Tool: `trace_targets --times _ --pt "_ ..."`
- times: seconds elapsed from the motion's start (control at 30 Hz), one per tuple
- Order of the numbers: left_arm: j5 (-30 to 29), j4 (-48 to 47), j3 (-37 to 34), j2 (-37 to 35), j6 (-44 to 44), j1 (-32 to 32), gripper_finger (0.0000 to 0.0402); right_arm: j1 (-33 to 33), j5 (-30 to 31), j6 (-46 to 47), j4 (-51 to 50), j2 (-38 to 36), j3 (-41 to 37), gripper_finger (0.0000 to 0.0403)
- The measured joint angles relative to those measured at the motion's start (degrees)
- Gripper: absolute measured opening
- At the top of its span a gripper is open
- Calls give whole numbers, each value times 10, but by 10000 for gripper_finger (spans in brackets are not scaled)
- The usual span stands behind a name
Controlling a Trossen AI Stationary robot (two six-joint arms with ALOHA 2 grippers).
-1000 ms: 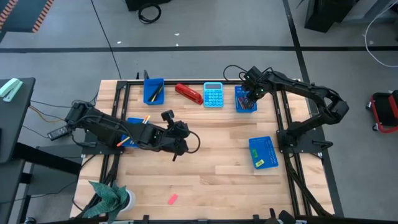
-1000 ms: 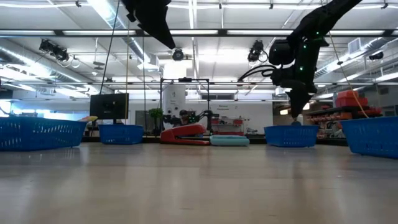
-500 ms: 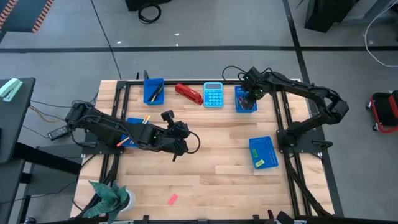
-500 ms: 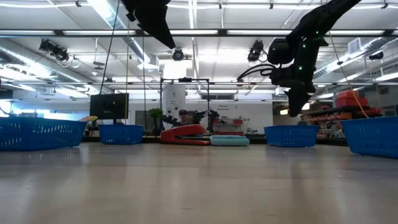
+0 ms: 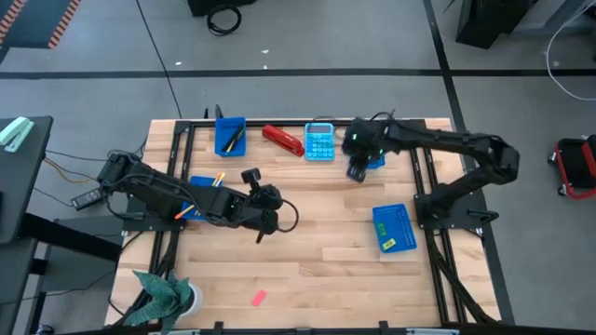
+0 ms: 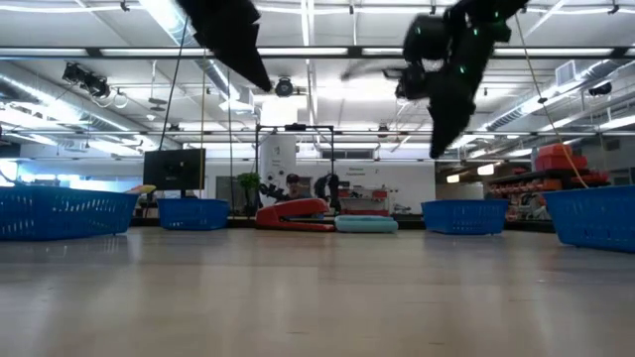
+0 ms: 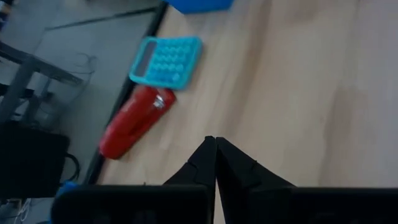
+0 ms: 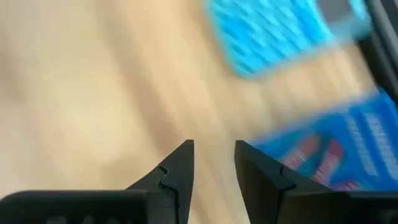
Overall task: Sort crayons/erasers/pens/pencils in bins
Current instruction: Put the pink eraser into the bottom right bin
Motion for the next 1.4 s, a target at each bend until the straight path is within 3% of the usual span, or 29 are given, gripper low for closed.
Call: trace_targets --times 0.07,0.13,0.33,0.43,0.5,0.7,0.83,0.93,1.07,1.17,1.4 --pt "30 0 -12 0 -1 2 16 64 -6 5 17 0 9 122" --pt "95 -9 -18 0 -24 4 20 134 -24 4 37 0 9 122" --pt "306 -16 -18 1 -190 -9 12 333 -41 -44 145 0 -20 122" --pt "410 -18 -18 1 -267 -28 9 392 -11 -60 215 0 -35 121" --pt "445 -18 -18 1 -322 -50 14 414 0 -61 249 0 -48 119" --pt "481 -7 -18 15 -504 -110 76 438 31 -46 272 0 -103 117" --pt "480 26 -18 45 -562 -135 128 428 73 -19 288 0 -147 117" --pt "518 72 -13 92 -599 -149 153 419 75 -8 301 0 -174 117" --pt "563 57 40 175 -627 -171 158 411 75 -5 306 0 -198 117" --pt "582 -5 102 234 -634 -184 149 404 75 -6 317 0 -207 117" --pt "562 -123 222 317 -630 -192 134 401 75 -23 335 0 -207 117"
